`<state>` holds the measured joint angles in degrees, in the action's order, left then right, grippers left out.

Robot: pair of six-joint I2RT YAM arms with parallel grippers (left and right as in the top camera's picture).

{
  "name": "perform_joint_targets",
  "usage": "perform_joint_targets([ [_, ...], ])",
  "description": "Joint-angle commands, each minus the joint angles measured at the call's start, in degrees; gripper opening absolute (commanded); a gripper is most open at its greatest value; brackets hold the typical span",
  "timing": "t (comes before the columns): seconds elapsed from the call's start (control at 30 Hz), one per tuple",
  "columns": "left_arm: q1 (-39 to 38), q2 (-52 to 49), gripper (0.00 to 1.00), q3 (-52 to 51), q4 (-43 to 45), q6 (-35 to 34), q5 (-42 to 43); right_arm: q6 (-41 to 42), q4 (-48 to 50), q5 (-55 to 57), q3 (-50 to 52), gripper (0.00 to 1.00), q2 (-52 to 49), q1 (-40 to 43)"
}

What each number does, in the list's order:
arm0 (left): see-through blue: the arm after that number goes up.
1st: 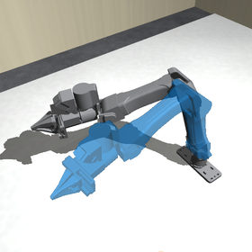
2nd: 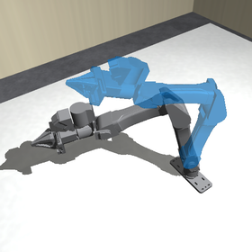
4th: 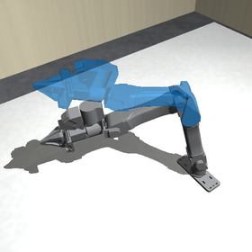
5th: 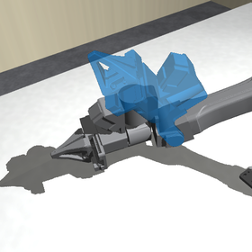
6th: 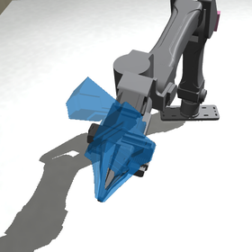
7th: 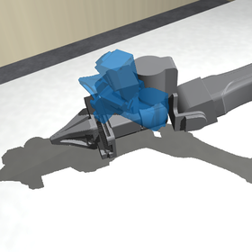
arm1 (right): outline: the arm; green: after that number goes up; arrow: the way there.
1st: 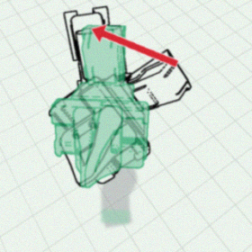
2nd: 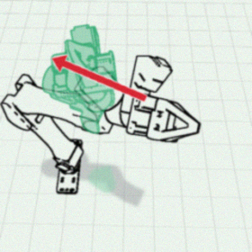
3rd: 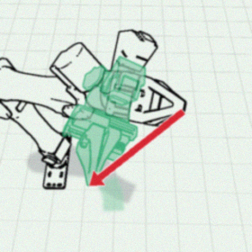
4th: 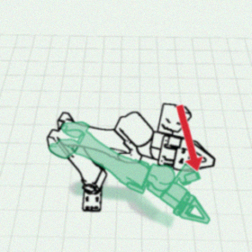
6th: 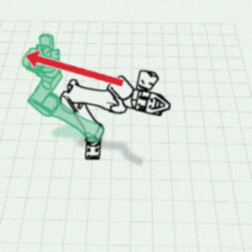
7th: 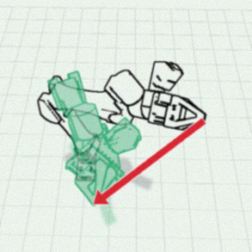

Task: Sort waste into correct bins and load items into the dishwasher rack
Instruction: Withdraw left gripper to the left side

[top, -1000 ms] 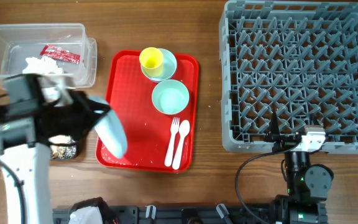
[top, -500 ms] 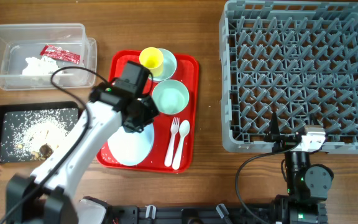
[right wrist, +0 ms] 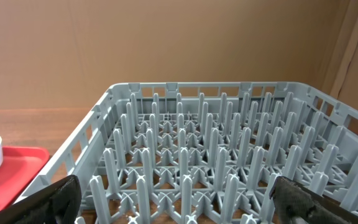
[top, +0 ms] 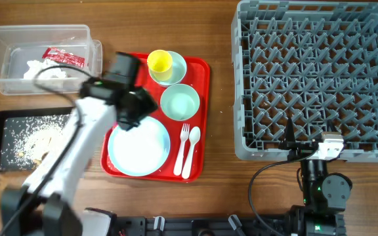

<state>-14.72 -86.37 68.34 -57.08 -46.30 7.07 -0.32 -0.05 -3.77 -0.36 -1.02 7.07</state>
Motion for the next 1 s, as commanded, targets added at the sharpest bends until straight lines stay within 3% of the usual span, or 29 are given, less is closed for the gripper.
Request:
perform_joint_targets([
  [0.0, 9.01, 8.39, 0.75, 2.08, -3.74, 0.87, -3.02, -0.85, 0.13, 0.74, 0.07, 1.0, 0.22, 0.31],
  [0.03, 12.31, 10.32, 0.84, 2.08, -5.44, 0.87, -4.72, -0.83, 0.13, 0.74, 0.07, 1.0, 0.22, 0.31],
  [0.07, 15.91, 12.11, 1.0, 2.08, -7.15, 0.87, -6.47, -0.83, 0.13, 0.74, 0.07, 1.0, 0.22, 0.31],
  [0.3, 36.7, 16.0, 1.0, 2.08, -17.94, 0.85, -11.47, -0.81, 0.13, 0.74, 0.07, 1.0, 0.22, 0.31],
  [0.53, 41.24, 15.98, 1.0, 2.08, -19.89, 0.83, -11.41, -1.22, 0.22, 0.76, 0.07, 1.0, 0.22, 0.31],
  [0.63, 41.27, 15.98, 1.0, 2.08, -18.73, 0.87, -11.72, 2.89, 1.31, -3.13, 0.07, 1.0, 0.22, 0.31],
  [0.73, 41.27, 15.96, 1.0, 2.08, -14.91, 0.83, -10.69, 23.65, 3.61, -16.74, 0.07, 1.0, 0.22, 0.31],
  [0.87, 41.53, 15.47, 1.0, 2.08, -11.02, 0.83, -8.68, 78.18, 3.34, -21.79, 0.07, 1.0, 0.2, 0.28],
  [0.9, 42.07, 15.13, 1.0, 2.08, -10.56, 0.81, -8.63, 84.5, 3.67, -22.03, 0.07, 1.0, 0.2, 0.28],
  [0.97, 42.97, 14.4, 1.0, 2.05, -10.03, 0.55, -8.22, 84.26, 7.13, -24.79, 0.07, 1.0, 0.2, 0.28],
])
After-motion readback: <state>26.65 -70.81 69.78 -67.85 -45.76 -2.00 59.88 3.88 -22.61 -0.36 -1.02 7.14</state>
